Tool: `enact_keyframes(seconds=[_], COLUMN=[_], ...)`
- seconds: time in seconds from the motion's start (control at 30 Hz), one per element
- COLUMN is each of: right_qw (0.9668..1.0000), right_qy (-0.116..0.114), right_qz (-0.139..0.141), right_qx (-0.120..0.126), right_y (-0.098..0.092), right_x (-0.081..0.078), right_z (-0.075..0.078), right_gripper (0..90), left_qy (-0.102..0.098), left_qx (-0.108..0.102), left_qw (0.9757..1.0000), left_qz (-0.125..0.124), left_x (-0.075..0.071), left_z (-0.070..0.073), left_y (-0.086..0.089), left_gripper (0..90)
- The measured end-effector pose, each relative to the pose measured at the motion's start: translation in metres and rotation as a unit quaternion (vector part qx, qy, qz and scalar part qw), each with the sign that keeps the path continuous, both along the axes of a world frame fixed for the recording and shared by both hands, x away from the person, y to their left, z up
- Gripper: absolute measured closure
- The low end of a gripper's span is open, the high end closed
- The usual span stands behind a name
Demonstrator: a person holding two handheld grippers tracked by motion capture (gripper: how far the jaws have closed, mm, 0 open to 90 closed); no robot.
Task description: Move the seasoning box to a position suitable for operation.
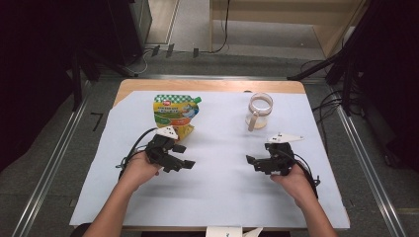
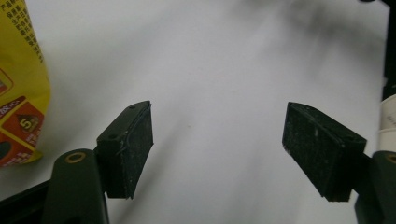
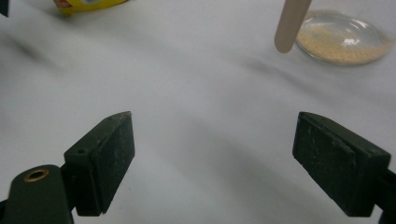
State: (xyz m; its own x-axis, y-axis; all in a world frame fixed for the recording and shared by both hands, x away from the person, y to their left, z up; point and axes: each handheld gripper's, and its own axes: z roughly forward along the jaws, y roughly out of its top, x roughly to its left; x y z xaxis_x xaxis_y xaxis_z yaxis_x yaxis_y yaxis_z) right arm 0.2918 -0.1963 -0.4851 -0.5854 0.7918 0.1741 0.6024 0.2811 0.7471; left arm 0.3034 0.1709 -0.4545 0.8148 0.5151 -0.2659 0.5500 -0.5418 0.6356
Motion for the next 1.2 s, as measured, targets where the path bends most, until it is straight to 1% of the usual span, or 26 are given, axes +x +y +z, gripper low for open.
enact_keyframes(seconds=[0.03, 0.07, 0.1, 0.13, 0.17, 0.2, 0.37, 0.4, 0.43, 0.47, 0.5, 0.53, 0.57, 0.6, 0.7, 0.77, 0.83, 0.87, 0.9, 0.97, 1.03, 1.07, 1.1, 1.13, 1.17, 1.2], right_qw=[1.0000, 1.0000, 1.0000, 1.0000, 0.9999, 0.9999, 0.9997, 0.9995, 0.9995, 0.9993, 0.9993, 0.9989, 0.9989, 0.9985, 0.9982, 0.9983, 0.9985, 0.9987, 0.9987, 0.9987, 0.9986, 0.9986, 0.9985, 0.9984, 0.9984, 0.9985], right_qy=[-0.003, -0.005, -0.005, -0.008, -0.012, -0.013, -0.016, -0.020, -0.020, -0.027, -0.027, -0.036, -0.036, -0.043, -0.046, -0.046, -0.044, -0.039, -0.038, -0.037, -0.039, -0.039, -0.038, -0.040, -0.040, -0.036], right_qz=[0.001, 0.001, 0.001, 0.002, 0.002, 0.004, 0.019, 0.022, 0.022, 0.026, 0.026, 0.030, 0.030, 0.035, 0.037, 0.034, 0.032, 0.032, 0.035, 0.034, 0.035, 0.036, 0.037, 0.039, 0.039, 0.040], right_qx=[0.001, 0.002, 0.002, 0.000, 0.000, 0.000, -0.010, -0.005, -0.005, -0.004, -0.004, -0.004, -0.004, -0.001, -0.005, -0.006, -0.002, 0.002, 0.005, 0.006, 0.005, 0.008, 0.009, 0.011, 0.011, 0.011], right_y=[0.001, 0.002, 0.002, 0.002, 0.003, 0.003, 0.004, 0.004, 0.004, 0.004, 0.004, 0.005, 0.005, 0.005, 0.005, 0.004, 0.003, 0.002, 0.001, 0.001, 0.001, 0.001, 0.000, -0.001, -0.001, -0.003], right_x=[0.000, 0.001, 0.001, 0.001, 0.001, 0.001, 0.001, 0.002, 0.002, 0.002, 0.002, 0.001, 0.001, 0.000, 0.000, 0.000, 0.001, 0.001, 0.002, 0.002, 0.002, 0.002, 0.002, 0.002, 0.002, 0.003], right_z=[0.001, 0.002, 0.002, 0.003, 0.004, 0.004, 0.003, 0.004, 0.004, 0.005, 0.005, 0.008, 0.008, 0.009, 0.011, 0.011, 0.012, 0.012, 0.012, 0.012, 0.012, 0.013, 0.013, 0.014, 0.014, 0.015], right_gripper=[13.2, 13.2, 13.2, 13.2, 13.4, 13.4, 14.1, 14.2, 14.2, 14.0, 14.0, 14.0, 14.0, 15.0, 15.0, 15.0, 16.5, 19.8, 20.2, 20.3, 21.5, 22.3, 23.2, 25.4, 25.4, 28.1], left_qy=[-0.006, -0.021, -0.021, -0.034, -0.040, -0.042, -0.030, -0.031, -0.032, -0.030, -0.028, -0.017, -0.017, -0.011, -0.011, -0.007, 0.004, 0.003, 0.003, -0.005, -0.001, -0.005, -0.010, -0.014, -0.014, -0.015], left_qx=[0.005, 0.005, 0.005, 0.002, 0.002, -0.003, -0.014, -0.017, -0.022, -0.025, -0.027, -0.026, -0.026, -0.023, -0.022, -0.019, -0.019, -0.025, -0.025, -0.025, -0.043, -0.047, -0.046, -0.047, -0.047, -0.046], left_qw=[1.0000, 0.9998, 0.9998, 0.9994, 0.9992, 0.9991, 0.9994, 0.9993, 0.9992, 0.9992, 0.9992, 0.9993, 0.9993, 0.9995, 0.9996, 0.9998, 0.9997, 0.9995, 0.9995, 0.9996, 0.9991, 0.9989, 0.9989, 0.9987, 0.9987, 0.9987], left_qz=[-0.001, 0.002, 0.002, -0.001, 0.000, 0.001, 0.012, 0.012, 0.012, 0.011, 0.012, 0.019, 0.019, 0.018, 0.012, 0.006, 0.015, 0.016, 0.016, 0.012, 0.003, 0.002, 0.005, 0.008, 0.011, 0.013], left_x=[0.000, -0.001, -0.001, -0.002, -0.003, -0.004, -0.004, -0.004, -0.004, -0.004, -0.004, -0.004, -0.004, -0.004, -0.006, -0.007, -0.007, -0.008, -0.008, -0.008, -0.007, -0.007, -0.008, -0.008, -0.008, -0.008], left_z=[0.000, 0.000, 0.000, 0.001, 0.002, 0.003, 0.005, 0.006, 0.006, 0.007, 0.007, 0.007, 0.007, 0.006, 0.006, 0.005, 0.005, 0.006, 0.006, 0.008, 0.009, 0.011, 0.012, 0.013, 0.014, 0.015], left_y=[0.000, -0.002, -0.002, -0.002, -0.002, -0.003, -0.004, -0.004, -0.004, -0.003, -0.003, -0.004, -0.004, -0.006, -0.010, -0.012, -0.013, -0.014, -0.014, -0.014, -0.013, -0.013, -0.012, -0.012, -0.012, -0.012], left_gripper=[24.1, 24.1, 23.9, 23.9, 23.1, 22.8, 21.8, 21.9, 21.9, 21.8, 21.8, 20.7, 21.2, 21.2, 20.3, 19.5, 21.4, 21.9, 21.9, 21.8, 21.9, 22.4, 26.6, 33.9, 33.9, 37.5])
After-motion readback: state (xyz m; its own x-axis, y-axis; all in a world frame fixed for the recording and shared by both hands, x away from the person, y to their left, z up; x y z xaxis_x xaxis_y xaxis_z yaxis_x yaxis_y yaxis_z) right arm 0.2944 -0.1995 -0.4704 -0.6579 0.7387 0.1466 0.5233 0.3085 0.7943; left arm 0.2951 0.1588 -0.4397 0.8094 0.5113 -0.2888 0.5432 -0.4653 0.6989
